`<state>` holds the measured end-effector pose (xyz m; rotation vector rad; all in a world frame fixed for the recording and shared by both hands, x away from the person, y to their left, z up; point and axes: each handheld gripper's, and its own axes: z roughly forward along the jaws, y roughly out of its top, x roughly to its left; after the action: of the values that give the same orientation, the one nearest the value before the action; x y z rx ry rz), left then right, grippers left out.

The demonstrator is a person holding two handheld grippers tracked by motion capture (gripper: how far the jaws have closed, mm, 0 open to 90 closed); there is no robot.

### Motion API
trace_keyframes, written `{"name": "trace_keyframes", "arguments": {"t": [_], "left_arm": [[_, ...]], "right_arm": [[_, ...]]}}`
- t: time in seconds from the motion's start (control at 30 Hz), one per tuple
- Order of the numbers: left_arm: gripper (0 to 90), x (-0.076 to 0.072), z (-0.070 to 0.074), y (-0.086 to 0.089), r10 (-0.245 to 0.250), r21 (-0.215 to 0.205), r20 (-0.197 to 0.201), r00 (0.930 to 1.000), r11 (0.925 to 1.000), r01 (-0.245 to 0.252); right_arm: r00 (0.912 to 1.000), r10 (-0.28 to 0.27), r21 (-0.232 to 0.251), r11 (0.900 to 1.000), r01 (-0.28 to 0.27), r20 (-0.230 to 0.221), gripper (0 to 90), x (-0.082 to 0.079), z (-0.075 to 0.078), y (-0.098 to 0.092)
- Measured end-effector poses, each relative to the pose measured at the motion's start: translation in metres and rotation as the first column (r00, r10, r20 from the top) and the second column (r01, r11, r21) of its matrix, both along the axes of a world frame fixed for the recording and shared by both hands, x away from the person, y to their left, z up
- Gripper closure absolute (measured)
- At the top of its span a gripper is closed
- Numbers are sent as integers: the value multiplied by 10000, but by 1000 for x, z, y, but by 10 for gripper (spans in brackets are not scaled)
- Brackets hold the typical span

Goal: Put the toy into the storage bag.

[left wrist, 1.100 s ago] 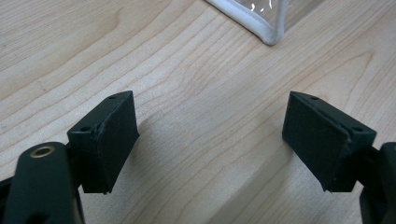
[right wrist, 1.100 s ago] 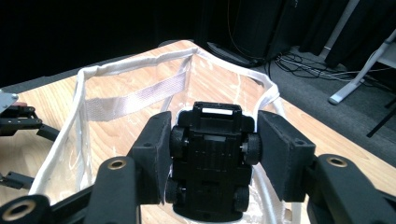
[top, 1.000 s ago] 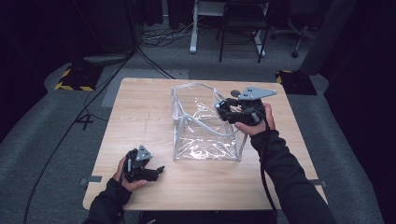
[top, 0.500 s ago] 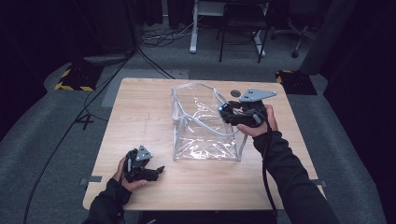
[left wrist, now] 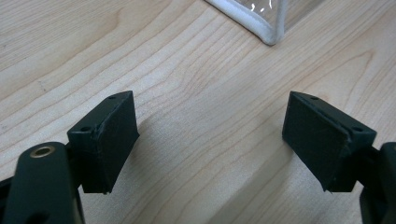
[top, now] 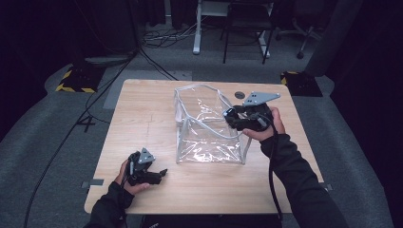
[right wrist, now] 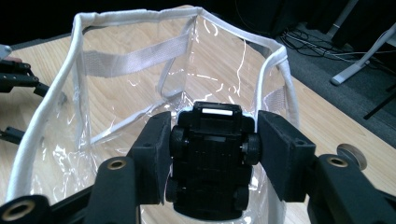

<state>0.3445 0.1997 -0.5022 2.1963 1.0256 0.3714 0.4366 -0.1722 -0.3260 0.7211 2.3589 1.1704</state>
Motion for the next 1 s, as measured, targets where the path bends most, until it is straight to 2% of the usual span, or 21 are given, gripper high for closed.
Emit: {"name": "trace_keyframes", "arguments": {"t": [0.17,0.43,0.6,0.73,1.0], "left_arm": [[185,0,0,0,2,1,0,10000,10000,-2],[185,0,0,0,0,2,1,10000,10000,0],[185,0,0,0,-2,4,-1,10000,10000,2],[185,0,0,0,-9,-1,-4,10000,10000,9],[185,0,0,0,-1,3,-1,10000,10000,1]], "right_arm": [[9999,67,-178,9998,-69,-87,473,-2,2,-3],[9994,202,-739,9970,-222,-280,473,-8,6,-8],[9987,293,-836,9960,-327,-410,472,-10,8,-11],[9976,444,-1048,9933,-497,-525,472,-11,8,-11],[9957,318,-1309,9905,-431,-874,472,-10,5,-5]]}}
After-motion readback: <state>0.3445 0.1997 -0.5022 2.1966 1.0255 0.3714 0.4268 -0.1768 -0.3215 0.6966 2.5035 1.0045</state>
